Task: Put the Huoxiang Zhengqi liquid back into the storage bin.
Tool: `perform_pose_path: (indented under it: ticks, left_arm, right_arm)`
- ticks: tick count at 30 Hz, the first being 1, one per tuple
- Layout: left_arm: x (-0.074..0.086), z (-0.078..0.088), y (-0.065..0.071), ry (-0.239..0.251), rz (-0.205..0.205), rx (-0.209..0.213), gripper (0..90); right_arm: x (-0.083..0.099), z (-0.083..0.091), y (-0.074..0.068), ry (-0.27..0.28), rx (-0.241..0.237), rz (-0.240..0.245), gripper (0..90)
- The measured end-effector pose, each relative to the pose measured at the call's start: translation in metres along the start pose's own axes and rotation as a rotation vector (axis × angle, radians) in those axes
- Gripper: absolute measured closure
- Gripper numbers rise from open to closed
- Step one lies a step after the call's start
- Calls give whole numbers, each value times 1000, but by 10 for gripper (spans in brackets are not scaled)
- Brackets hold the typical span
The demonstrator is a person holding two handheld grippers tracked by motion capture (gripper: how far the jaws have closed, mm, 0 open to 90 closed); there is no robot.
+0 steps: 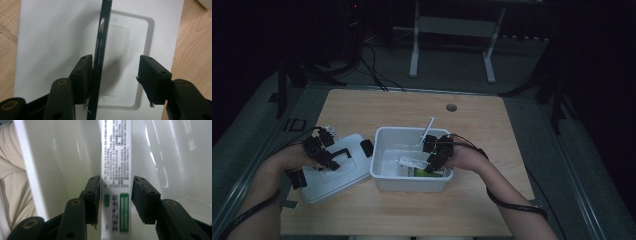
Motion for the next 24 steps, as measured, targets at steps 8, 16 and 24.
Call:
perform_pose_path:
  ticks: [8, 16, 24]
  left_arm:
    - [-2, 1, 3, 0, -10, 9, 505]
    - [0, 1, 1, -8, -5, -1, 505]
    - [1, 3, 1, -8, -10, -3, 544]
  right_arm:
    - [-1, 25, 2, 62, 15, -18, 545]
    - [7, 53, 8, 132, 43, -55, 524]
    - [28, 72, 22, 181, 87, -109, 413]
Point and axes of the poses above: each handheld gripper's, and its own axes: z roughly backward along the jaws, x roughly out of its underside, y roughly to its right, the point moved 10 cm from there along -z, roughly forward along the jaws, and after that the axes turned 1 degree about y, right-handed, at the moved point
